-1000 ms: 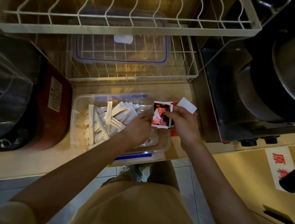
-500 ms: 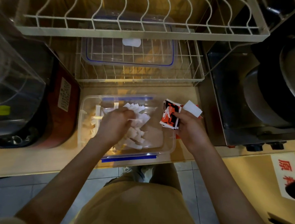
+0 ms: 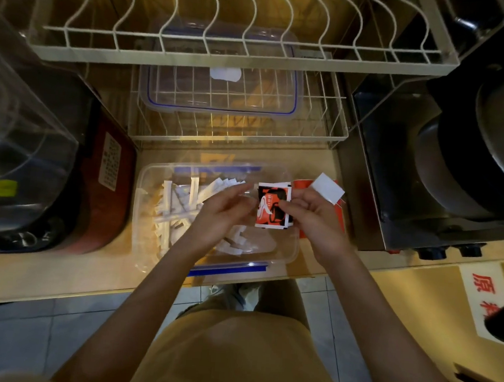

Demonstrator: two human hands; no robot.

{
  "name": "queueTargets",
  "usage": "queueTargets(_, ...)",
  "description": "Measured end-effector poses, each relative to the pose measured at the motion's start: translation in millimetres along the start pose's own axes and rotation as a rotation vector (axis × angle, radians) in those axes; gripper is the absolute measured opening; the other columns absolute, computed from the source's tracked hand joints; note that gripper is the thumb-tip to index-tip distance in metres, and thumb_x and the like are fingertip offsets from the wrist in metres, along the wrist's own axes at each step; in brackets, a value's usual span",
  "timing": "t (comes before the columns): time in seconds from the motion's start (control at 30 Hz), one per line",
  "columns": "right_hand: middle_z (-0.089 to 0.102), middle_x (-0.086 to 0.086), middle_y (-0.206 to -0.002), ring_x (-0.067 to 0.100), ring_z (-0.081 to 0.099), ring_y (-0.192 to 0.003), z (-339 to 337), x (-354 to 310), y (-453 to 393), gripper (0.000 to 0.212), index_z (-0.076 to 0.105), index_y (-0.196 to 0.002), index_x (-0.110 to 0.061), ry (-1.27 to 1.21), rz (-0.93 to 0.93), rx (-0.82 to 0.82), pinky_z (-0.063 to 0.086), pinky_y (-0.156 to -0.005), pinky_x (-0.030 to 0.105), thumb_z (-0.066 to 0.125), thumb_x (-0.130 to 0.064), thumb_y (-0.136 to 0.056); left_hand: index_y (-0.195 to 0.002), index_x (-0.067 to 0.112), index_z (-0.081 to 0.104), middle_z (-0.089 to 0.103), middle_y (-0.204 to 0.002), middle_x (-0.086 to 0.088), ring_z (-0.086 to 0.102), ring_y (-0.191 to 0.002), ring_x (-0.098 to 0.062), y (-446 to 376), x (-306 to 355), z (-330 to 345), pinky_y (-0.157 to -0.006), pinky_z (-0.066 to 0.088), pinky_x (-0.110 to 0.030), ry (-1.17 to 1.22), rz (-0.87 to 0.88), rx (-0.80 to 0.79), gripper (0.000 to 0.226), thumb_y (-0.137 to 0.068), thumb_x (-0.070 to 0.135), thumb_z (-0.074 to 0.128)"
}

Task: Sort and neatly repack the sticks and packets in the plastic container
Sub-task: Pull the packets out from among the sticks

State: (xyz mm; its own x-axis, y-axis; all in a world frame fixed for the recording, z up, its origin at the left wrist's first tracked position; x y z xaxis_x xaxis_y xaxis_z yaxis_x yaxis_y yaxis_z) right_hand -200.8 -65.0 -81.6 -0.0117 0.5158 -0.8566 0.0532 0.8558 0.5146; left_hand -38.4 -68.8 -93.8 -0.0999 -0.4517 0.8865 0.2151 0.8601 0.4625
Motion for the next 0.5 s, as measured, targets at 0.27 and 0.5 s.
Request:
queueTargets(0.27, 0.067, -0.001, -0.086, 0.01, 0.065, -0.081, -3, 2, 2, 0.015, 0.067, -0.099, -0.013, 0.434, -0.145, 0.038, 0.053, -0.078, 0.027, 0.064, -0.014, -0.084, -0.121, 0.015, 0.055, 0.064, -0.102, -0.006, 0.064, -0.093, -0.022, -10, -4, 18, -0.075, 0.056, -0.027, -0.116, 0.052, -0.044, 0.034, -0.087, 0.008, 0.058)
queueTargets(0.5, 0.051, -0.016, -0.07, 0.002, 0.053, -0.066, -14, 12, 5, 0.018, 0.059, -0.099, -0.016, 0.651, -0.2, 0.201, 0.047, -0.061, 0.021, 0.054, -0.031, -0.091, -0.124, 0.01, 0.054, 0.064, -0.12, -0.013, 0.061, -0.103, -0.018, -25, -26, 26, -0.079, 0.045, -0.017, -0.602, -0.005, -0.012, 0.034, -0.091, 0.006, 0.05)
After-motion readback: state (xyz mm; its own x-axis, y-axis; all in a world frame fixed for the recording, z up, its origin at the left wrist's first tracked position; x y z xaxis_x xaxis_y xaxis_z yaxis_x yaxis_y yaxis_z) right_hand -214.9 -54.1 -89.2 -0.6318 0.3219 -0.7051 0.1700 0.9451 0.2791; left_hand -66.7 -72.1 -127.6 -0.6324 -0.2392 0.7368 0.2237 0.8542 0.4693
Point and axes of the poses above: each hand's wrist, its own y-axis away from the middle knuckle, its own z-axis out of the palm, x = y × z, the point moved 3 cm from there along -y, towards the middle knuckle
